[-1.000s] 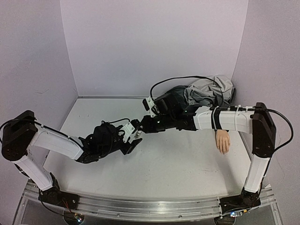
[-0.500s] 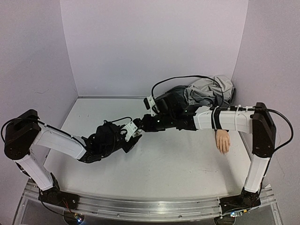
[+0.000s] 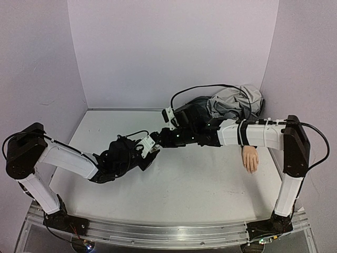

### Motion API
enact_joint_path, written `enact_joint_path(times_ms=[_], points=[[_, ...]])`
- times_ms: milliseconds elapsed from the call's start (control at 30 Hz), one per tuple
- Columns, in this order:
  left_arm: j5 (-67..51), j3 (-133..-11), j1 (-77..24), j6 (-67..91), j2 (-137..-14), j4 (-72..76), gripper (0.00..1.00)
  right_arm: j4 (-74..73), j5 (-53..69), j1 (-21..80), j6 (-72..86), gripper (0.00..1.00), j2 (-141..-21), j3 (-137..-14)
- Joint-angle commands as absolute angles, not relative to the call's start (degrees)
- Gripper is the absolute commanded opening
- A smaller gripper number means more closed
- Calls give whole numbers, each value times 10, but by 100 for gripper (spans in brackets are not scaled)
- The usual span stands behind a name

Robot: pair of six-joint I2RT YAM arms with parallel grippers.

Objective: Paint the nails

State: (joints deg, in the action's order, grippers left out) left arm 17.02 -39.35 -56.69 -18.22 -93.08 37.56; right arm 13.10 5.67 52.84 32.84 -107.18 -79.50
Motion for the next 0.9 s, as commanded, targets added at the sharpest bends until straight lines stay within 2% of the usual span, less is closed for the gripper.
enact_joint_path(times_ms=[0, 267, 367, 500, 867], points=[[185, -418, -570, -191, -941, 395, 46, 151, 57, 541, 331, 0, -1049, -825], [185, -419, -570, -193, -952, 393, 46, 151, 56, 543, 332, 0, -1052, -827], [184, -419, -570, -193, -952, 392, 41, 151, 59, 543, 333, 0, -1054, -830], [186, -420, -570, -190, -951, 392, 24, 153, 62, 543, 333, 0, -1056, -831], [143, -398, -570, -169, -921, 392, 8, 176, 80, 543, 321, 0, -1049, -815]])
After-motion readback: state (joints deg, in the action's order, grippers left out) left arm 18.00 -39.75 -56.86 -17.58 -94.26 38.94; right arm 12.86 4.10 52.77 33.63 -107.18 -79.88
